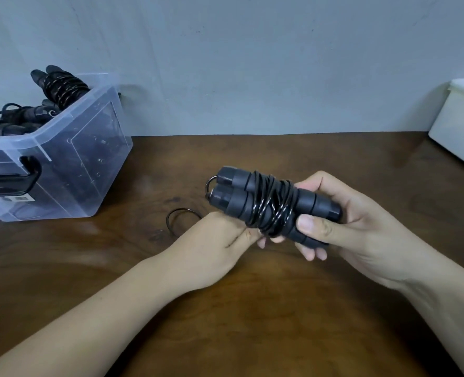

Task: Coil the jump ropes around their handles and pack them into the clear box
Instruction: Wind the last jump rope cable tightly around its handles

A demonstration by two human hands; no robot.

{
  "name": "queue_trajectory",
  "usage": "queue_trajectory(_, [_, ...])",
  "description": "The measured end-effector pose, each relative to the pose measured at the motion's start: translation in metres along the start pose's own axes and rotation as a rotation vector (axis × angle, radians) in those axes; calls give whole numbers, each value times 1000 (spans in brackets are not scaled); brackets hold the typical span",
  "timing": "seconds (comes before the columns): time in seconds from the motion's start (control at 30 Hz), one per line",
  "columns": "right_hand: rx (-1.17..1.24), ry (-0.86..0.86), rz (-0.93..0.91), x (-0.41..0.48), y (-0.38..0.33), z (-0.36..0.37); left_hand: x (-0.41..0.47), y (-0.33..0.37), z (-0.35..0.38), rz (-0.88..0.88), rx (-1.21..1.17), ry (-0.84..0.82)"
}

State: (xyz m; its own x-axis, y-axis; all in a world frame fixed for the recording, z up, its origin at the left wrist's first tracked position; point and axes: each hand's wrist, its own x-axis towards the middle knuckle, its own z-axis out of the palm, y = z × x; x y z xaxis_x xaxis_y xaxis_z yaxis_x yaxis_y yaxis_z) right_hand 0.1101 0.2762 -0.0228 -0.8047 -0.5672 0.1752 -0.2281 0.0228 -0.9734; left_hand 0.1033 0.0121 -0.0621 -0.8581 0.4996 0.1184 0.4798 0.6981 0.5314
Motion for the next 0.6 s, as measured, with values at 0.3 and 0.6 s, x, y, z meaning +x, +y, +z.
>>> queue_trajectory(0.3, [-400,198,45,6,16,-12,-8,15,-7,116,313,-21])
queue_trajectory(0.6, [-537,37,162,7,19,-20,-10,11,-38,246,360,102])
